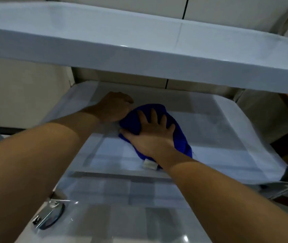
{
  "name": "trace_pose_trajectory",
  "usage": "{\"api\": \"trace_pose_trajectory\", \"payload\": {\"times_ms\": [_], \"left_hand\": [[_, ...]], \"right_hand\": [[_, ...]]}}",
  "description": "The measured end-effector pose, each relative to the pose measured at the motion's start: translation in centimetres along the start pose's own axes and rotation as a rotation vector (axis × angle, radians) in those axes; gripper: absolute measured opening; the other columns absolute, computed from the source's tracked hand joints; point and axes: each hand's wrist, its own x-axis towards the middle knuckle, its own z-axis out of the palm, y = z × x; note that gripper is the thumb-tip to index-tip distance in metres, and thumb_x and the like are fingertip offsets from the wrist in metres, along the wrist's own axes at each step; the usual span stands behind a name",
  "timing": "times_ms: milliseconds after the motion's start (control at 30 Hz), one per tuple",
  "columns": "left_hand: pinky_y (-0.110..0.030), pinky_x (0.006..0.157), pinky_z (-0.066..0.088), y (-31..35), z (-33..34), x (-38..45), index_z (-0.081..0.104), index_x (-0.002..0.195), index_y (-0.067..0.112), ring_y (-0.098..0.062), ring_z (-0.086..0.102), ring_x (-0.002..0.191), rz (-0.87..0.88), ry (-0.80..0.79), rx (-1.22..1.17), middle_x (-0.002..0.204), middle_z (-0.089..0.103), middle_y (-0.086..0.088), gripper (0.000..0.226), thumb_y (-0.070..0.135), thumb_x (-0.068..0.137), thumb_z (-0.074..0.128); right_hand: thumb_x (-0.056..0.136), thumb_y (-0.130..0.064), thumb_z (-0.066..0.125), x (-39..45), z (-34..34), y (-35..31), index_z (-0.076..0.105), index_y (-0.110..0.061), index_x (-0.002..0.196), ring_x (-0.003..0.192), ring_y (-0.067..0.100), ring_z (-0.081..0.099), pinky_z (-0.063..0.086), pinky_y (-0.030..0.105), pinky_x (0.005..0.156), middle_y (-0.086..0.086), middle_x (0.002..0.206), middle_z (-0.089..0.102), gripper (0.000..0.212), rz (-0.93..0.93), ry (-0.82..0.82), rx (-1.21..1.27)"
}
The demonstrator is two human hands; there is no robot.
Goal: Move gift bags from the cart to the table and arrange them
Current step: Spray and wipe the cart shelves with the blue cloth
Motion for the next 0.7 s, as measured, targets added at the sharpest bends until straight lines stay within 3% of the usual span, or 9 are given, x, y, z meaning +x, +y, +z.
{"api": "trace_pose_trajectory", "payload": {"times_ms": [100,200,267,433,567,700], "left_hand": [[-0.033,0.101,0.039,-3.6,-1.4,-2.0,0.056,0.140,0.010,-0.030,0.050,0.130,-0.092,-0.065,0.110,0.144,0.054,-0.011,0.044,0.033,0.103,0.052],[-0.030,0.111,0.032,-5.6,-2.0,-4.4,0.025,0.159,0.027,-0.024,0.032,0.146,-0.192,-0.272,0.159,0.163,0.028,0.000,0.079,0.060,0.094,0.056],[-0.032,0.115,0.028,-6.0,-1.7,-4.6,0.015,0.161,0.028,-0.025,0.029,0.148,-0.172,-0.332,0.269,0.165,0.023,-0.001,0.088,0.071,0.091,0.048],[-0.035,0.111,0.037,-6.5,-1.2,-3.2,0.023,0.159,0.026,-0.027,0.041,0.139,-0.145,-0.328,0.355,0.159,0.035,-0.005,0.086,0.074,0.091,0.043],[-0.031,0.094,0.040,-7.3,-0.8,-2.5,0.031,0.156,0.025,-0.027,0.049,0.126,-0.102,-0.326,0.401,0.147,0.047,-0.004,0.088,0.079,0.088,0.043],[-0.030,0.097,0.039,-7.2,-1.0,-2.2,0.031,0.157,0.025,-0.026,0.048,0.127,-0.107,-0.336,0.425,0.147,0.047,-0.004,0.090,0.079,0.087,0.045]], "right_hand": [[0.081,-0.091,0.028,4.2,0.4,-0.4,0.005,-0.040,0.158,0.151,0.044,0.001,0.005,0.069,0.116,0.005,0.169,0.001,0.095,-0.004,0.018,0.004],[0.082,-0.091,0.027,8.5,0.8,-0.9,0.004,-0.037,0.160,0.151,0.044,0.004,0.007,0.069,0.116,0.006,0.169,0.002,0.097,-0.022,0.042,0.003],[0.082,-0.090,0.029,11.4,0.8,-1.5,0.003,-0.037,0.160,0.152,0.044,0.003,0.007,0.069,0.116,0.007,0.169,-0.001,0.098,0.001,0.021,0.018],[0.080,-0.092,0.031,17.2,0.9,-2.3,0.006,-0.038,0.160,0.151,0.044,0.004,0.006,0.069,0.117,0.006,0.169,0.000,0.100,0.002,0.042,0.028],[0.080,-0.093,0.027,19.3,0.9,-3.1,0.009,-0.037,0.160,0.149,0.046,0.007,0.007,0.070,0.116,0.007,0.168,0.003,0.099,0.014,0.071,0.010],[0.085,-0.090,0.022,17.9,0.8,-3.4,0.004,-0.039,0.160,0.151,0.044,0.002,0.003,0.068,0.118,0.006,0.169,-0.002,0.093,0.017,0.040,0.036]]}}
